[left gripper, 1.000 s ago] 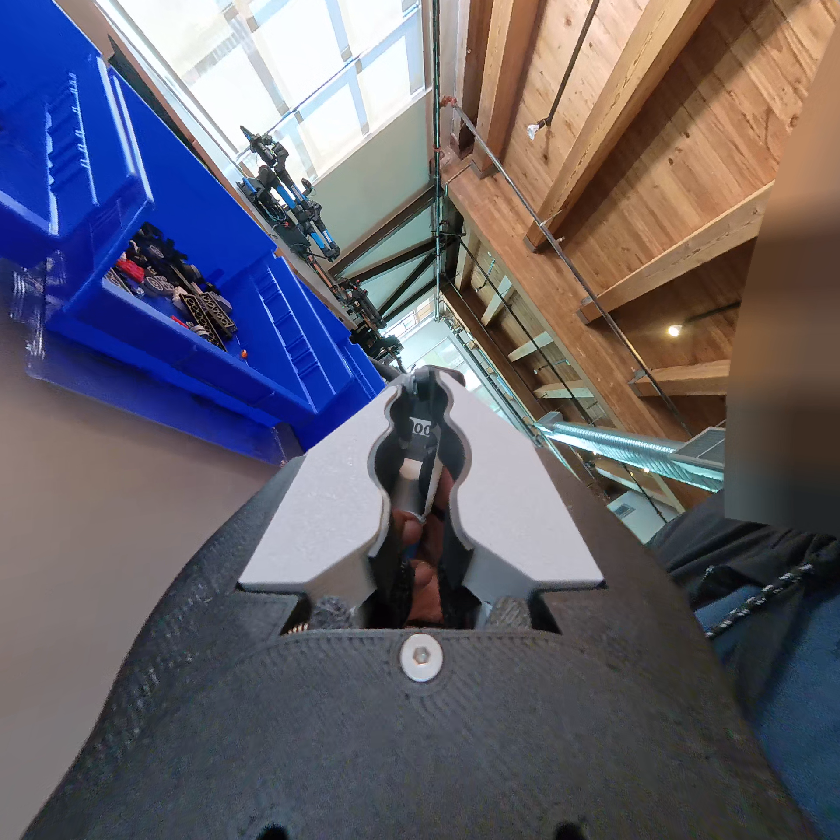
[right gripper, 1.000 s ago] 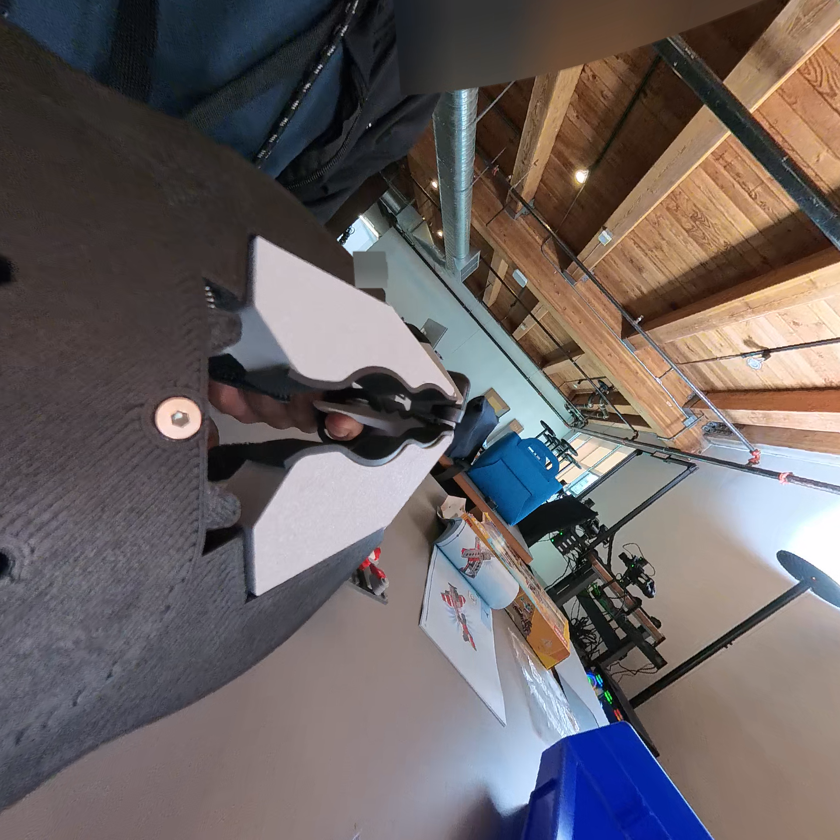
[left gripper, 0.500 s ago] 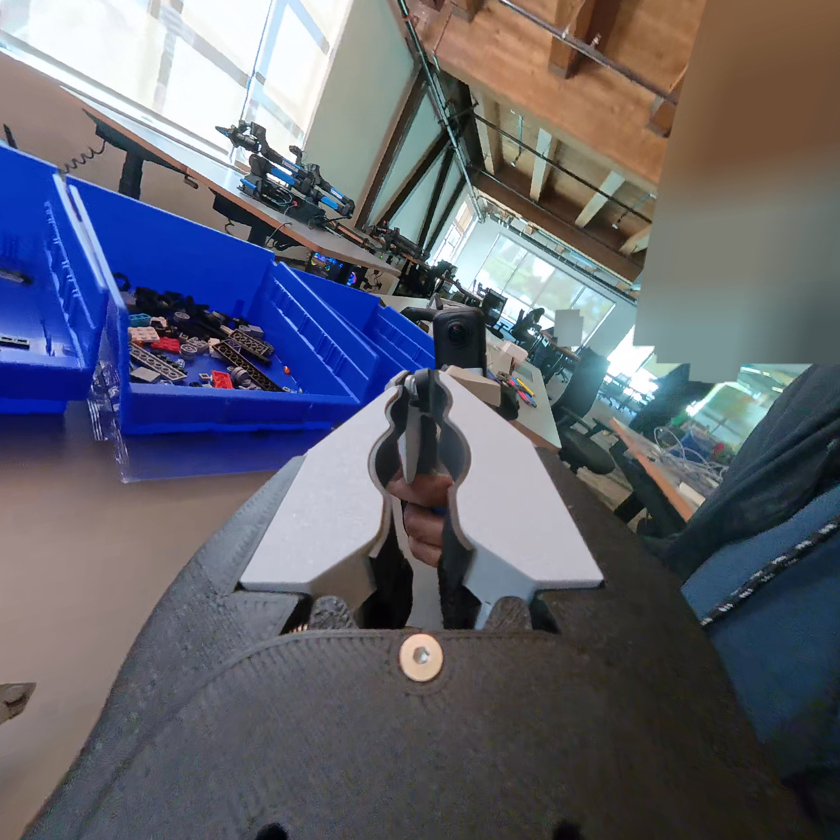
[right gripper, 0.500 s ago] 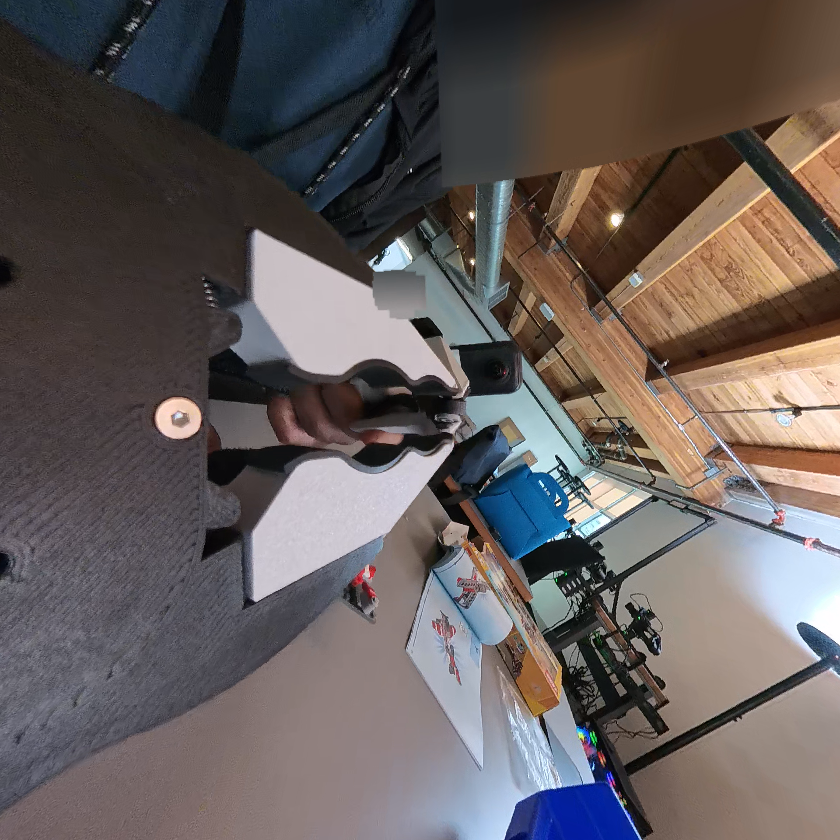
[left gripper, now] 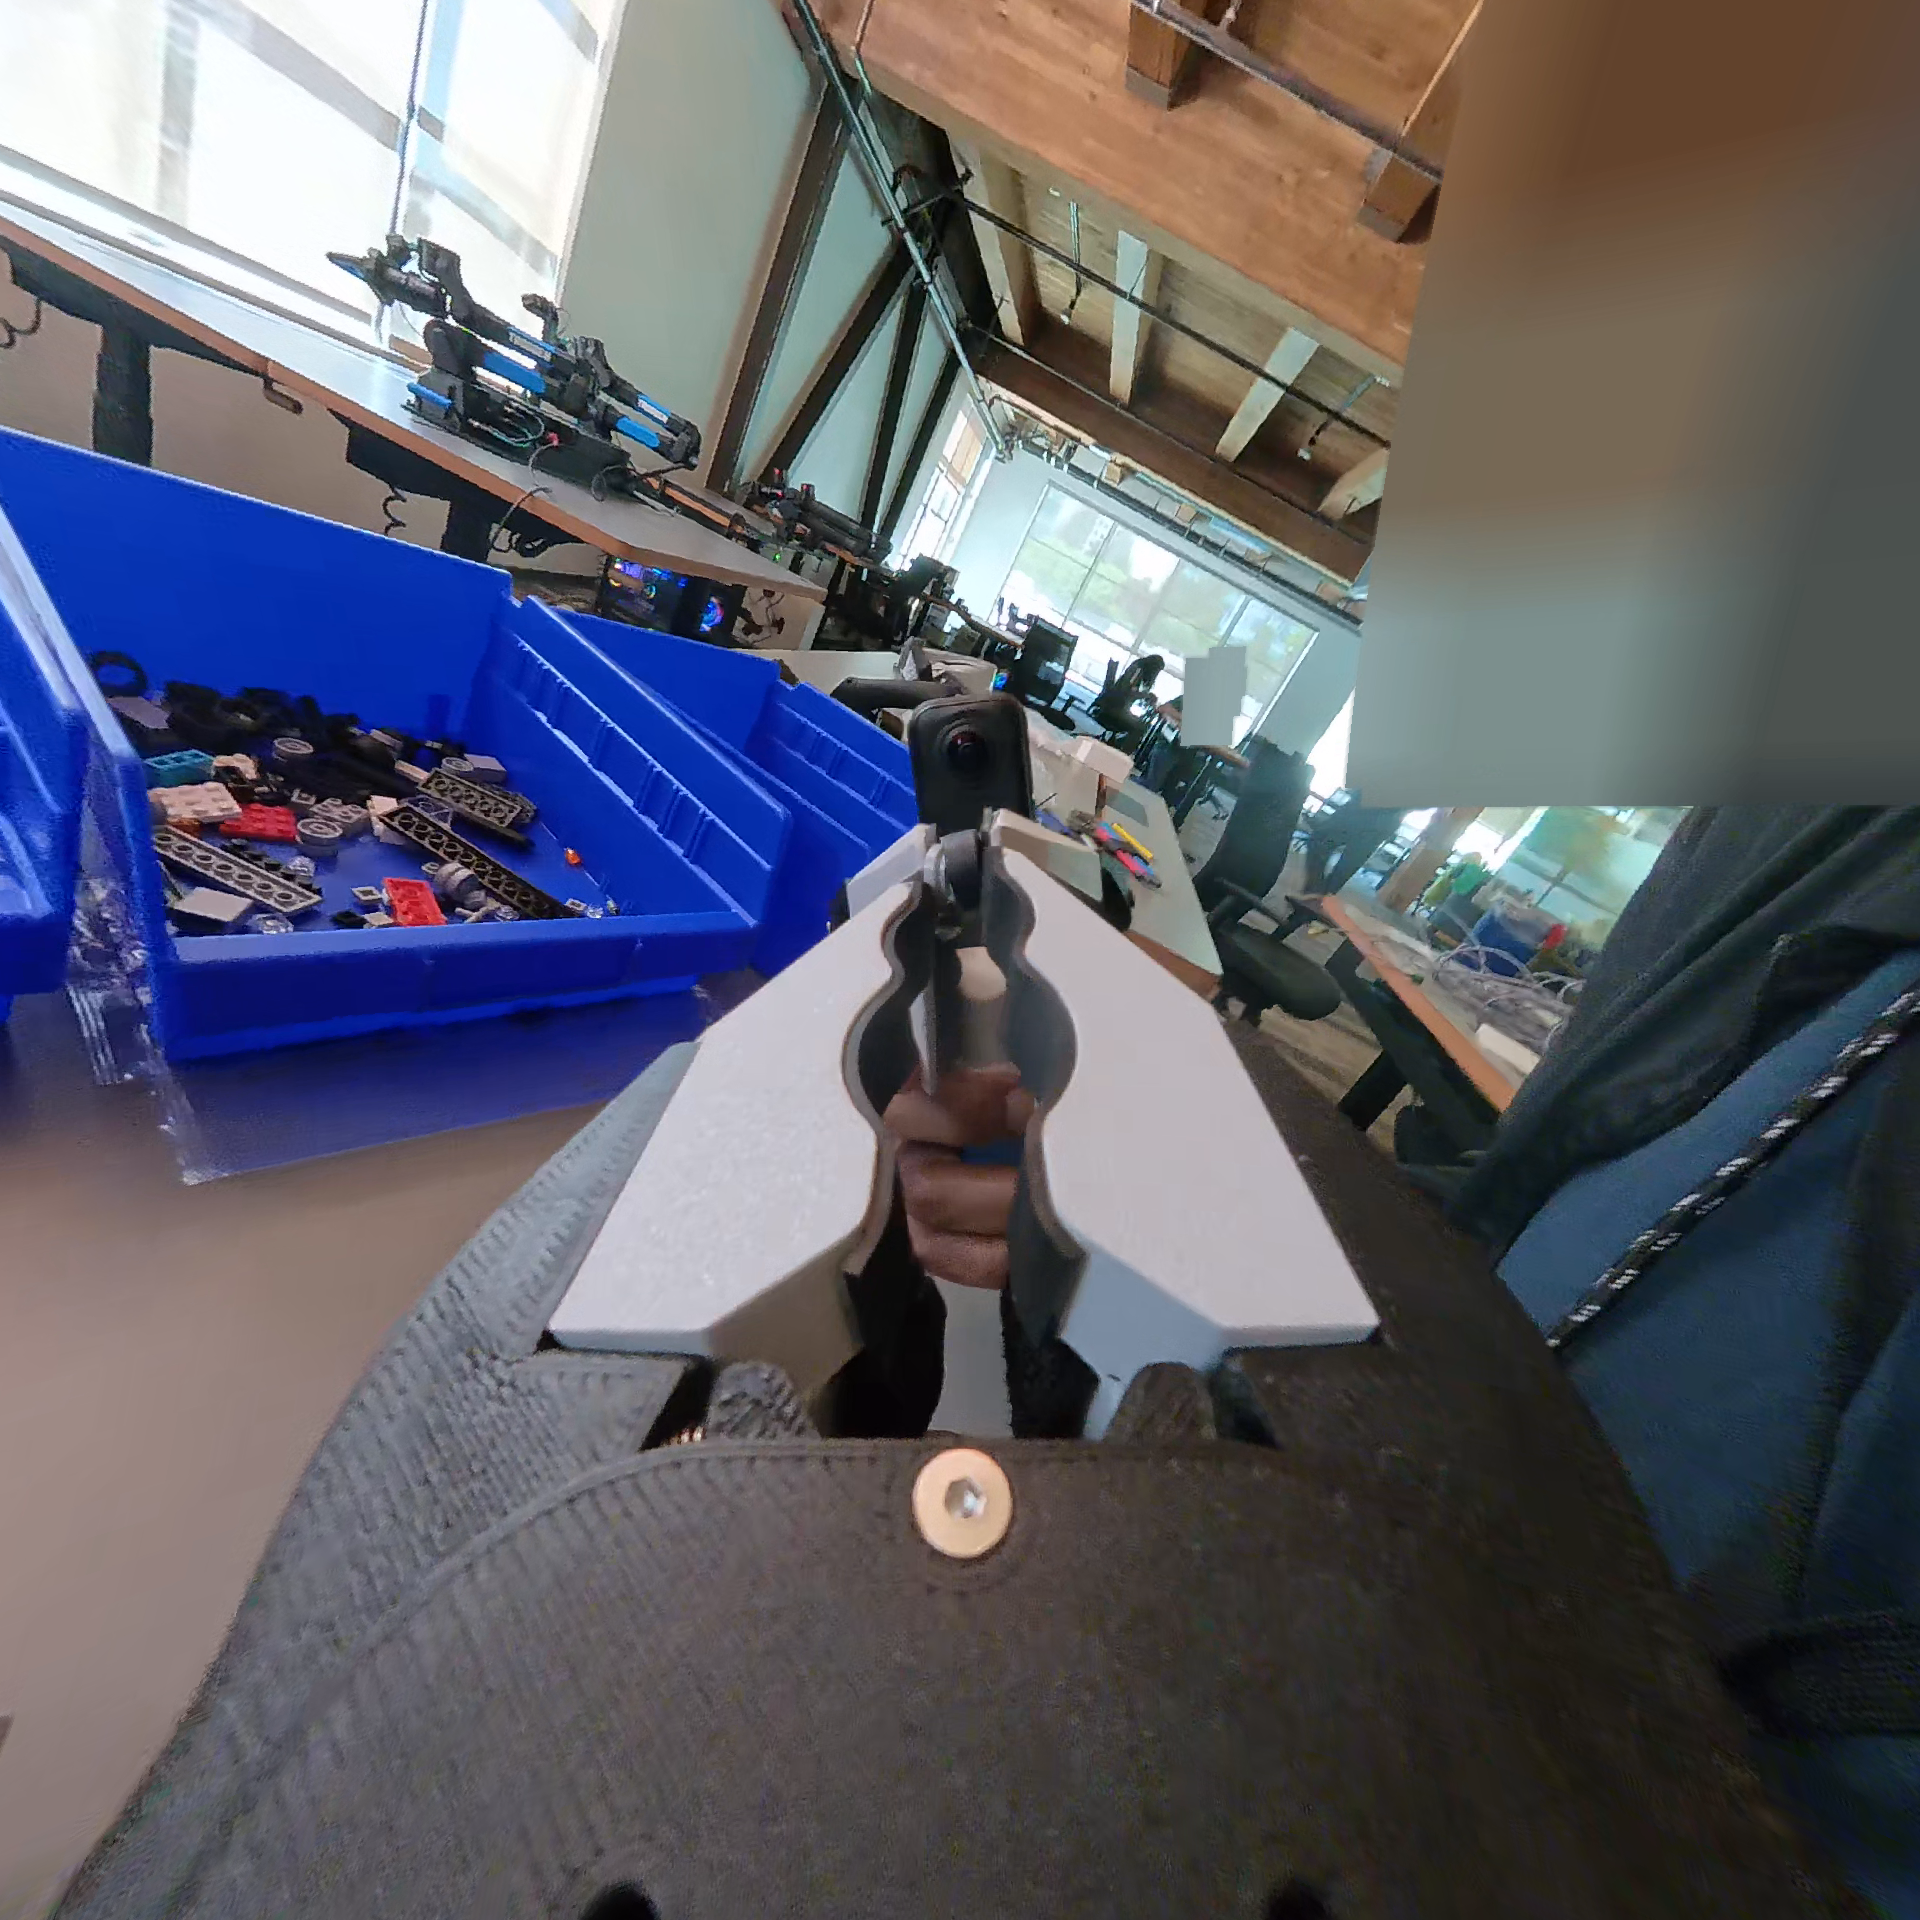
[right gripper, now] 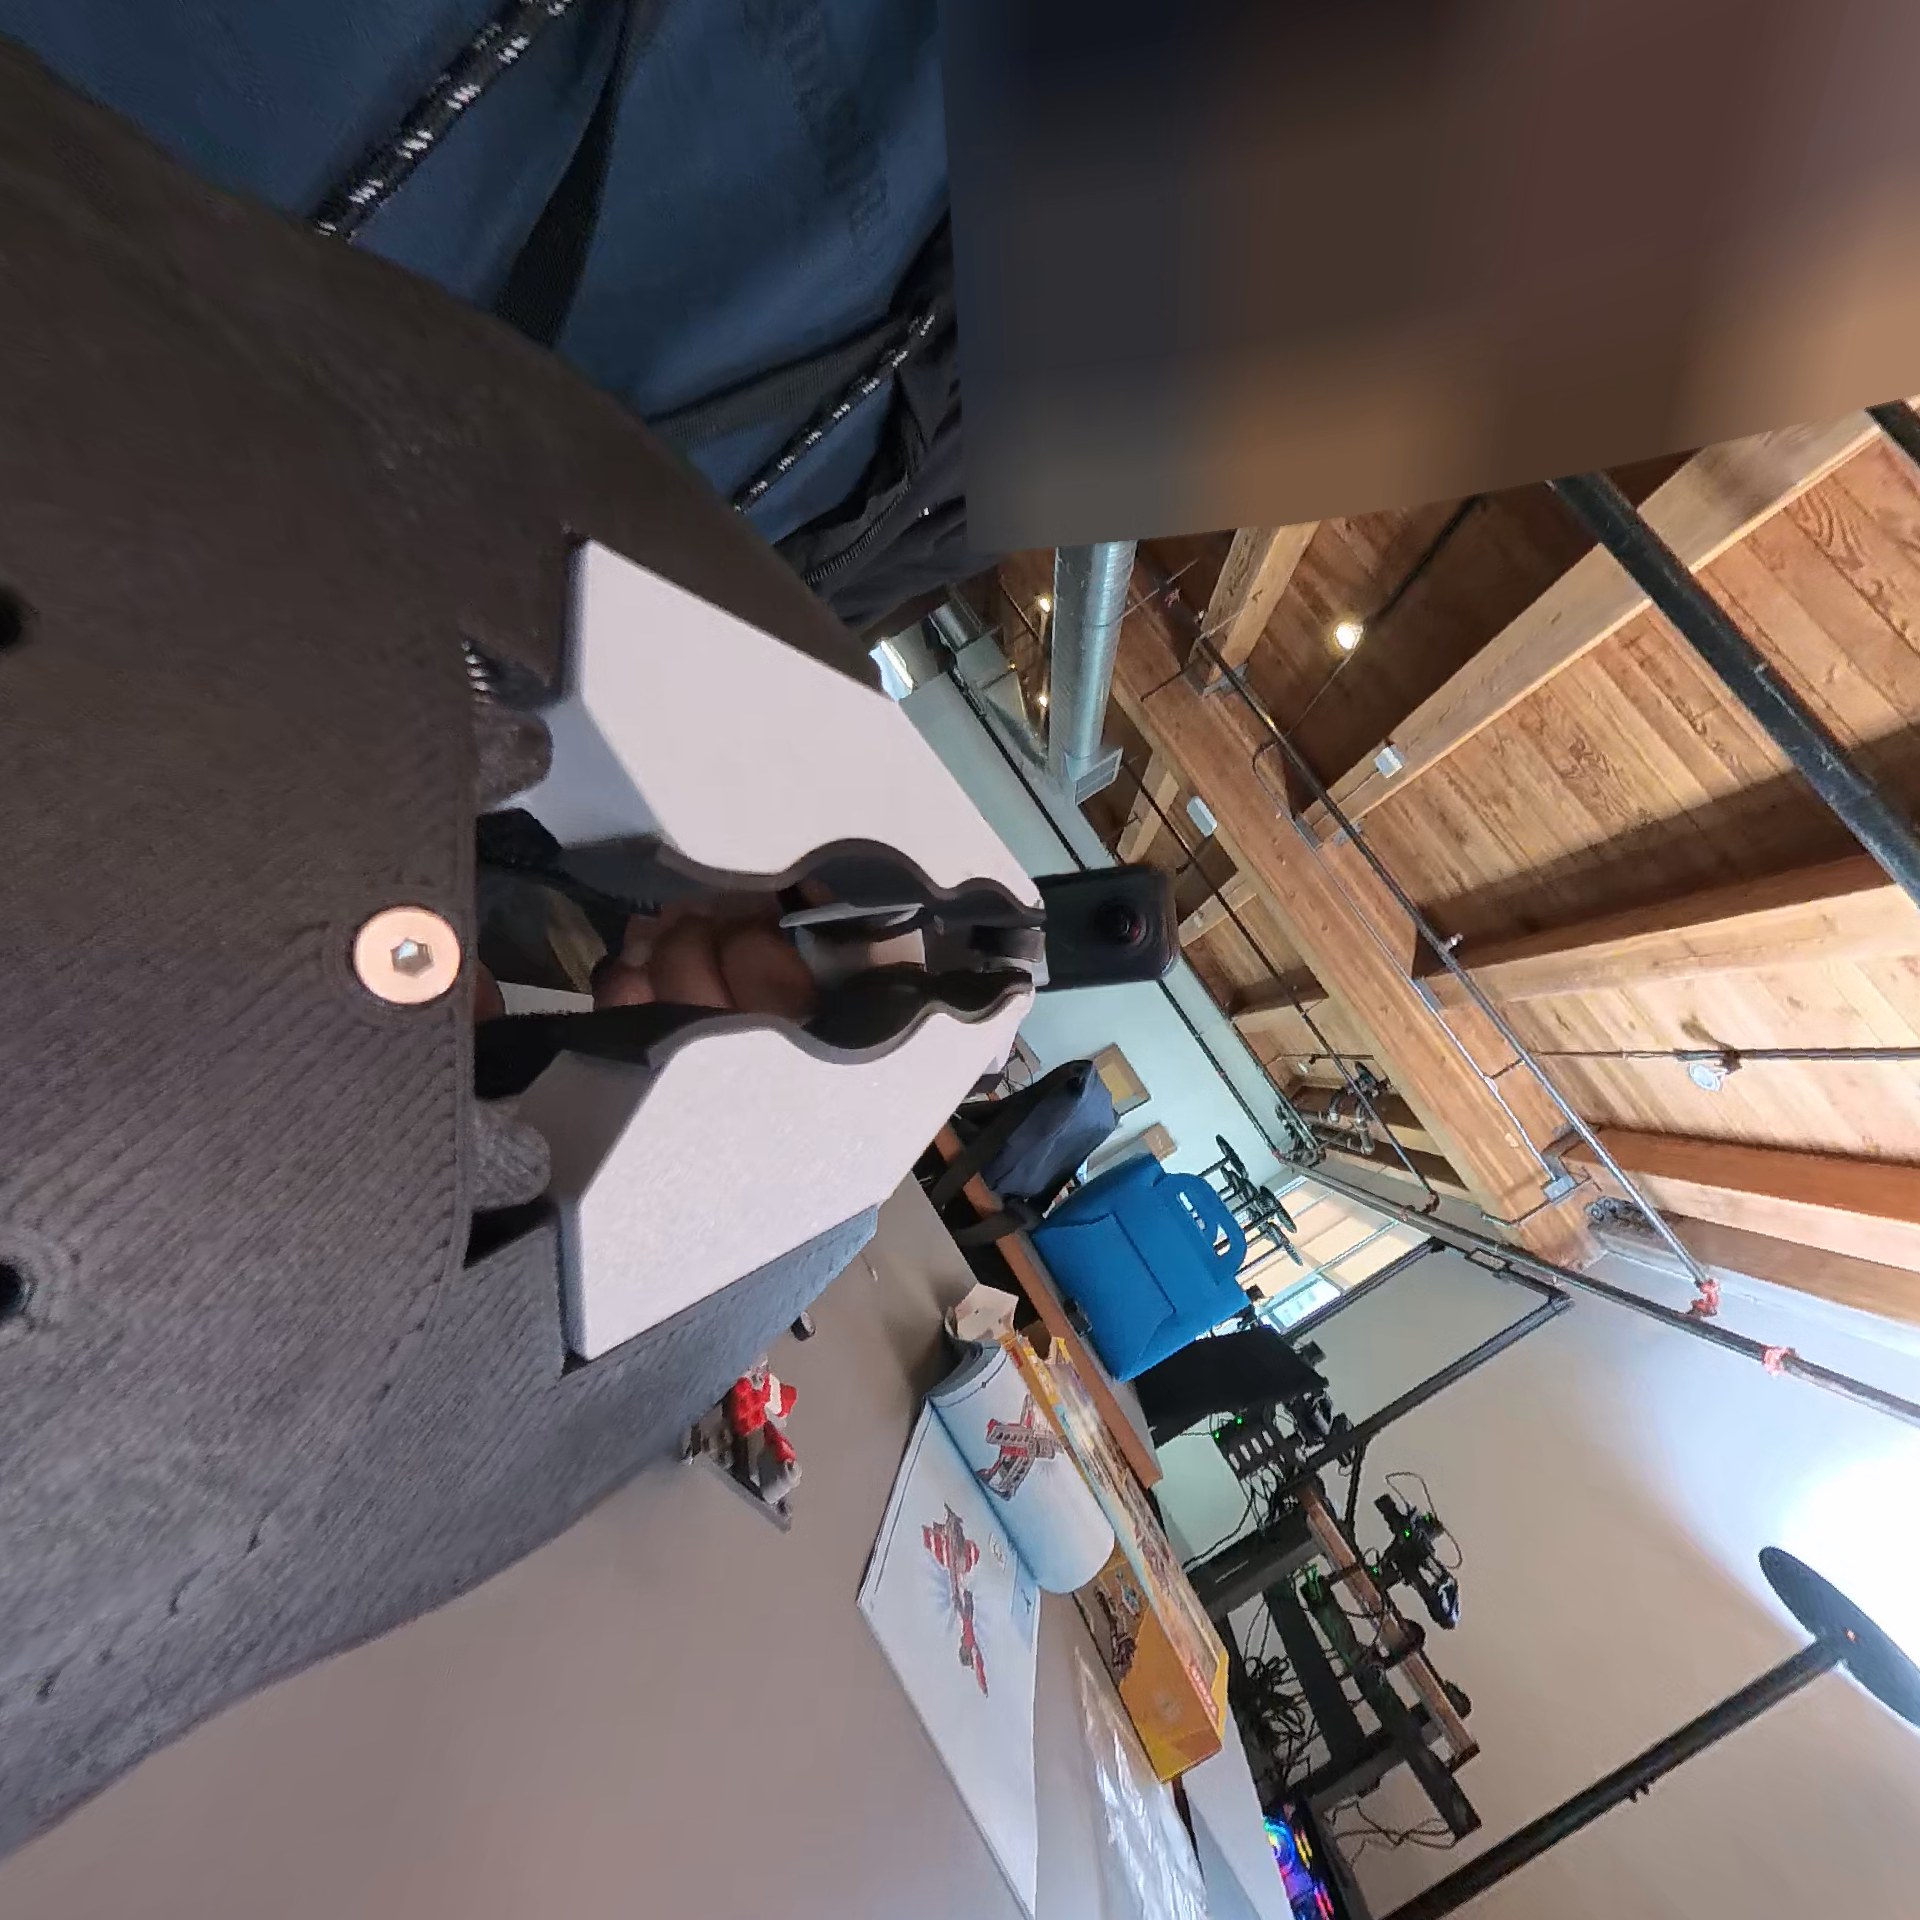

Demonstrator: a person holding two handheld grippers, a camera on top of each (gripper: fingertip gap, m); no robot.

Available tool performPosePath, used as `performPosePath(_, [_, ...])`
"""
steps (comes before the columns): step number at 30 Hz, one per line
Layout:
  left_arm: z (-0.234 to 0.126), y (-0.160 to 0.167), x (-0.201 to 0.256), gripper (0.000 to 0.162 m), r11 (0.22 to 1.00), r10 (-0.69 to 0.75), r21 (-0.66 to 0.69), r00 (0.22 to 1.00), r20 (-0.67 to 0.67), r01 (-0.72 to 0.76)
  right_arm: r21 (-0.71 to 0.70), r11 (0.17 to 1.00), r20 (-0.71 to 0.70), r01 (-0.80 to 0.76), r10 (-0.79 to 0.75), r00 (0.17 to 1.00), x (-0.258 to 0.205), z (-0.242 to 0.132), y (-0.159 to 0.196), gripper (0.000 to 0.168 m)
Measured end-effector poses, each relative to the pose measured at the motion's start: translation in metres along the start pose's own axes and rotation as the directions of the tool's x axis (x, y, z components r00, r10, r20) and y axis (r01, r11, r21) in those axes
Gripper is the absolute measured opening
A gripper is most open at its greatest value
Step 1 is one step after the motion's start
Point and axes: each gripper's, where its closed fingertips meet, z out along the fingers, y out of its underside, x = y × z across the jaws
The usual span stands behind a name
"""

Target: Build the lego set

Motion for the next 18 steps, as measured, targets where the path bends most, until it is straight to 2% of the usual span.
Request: performPosePath(18, [0.0005,-0.0028,0.0005,0.007,0.972,-0.218,0.065,0.972,-0.092,0.224,0.026,0.995,0.017,-0.098,0.097,0.995,0.0010,-0.0002,-0.0019,0.008])
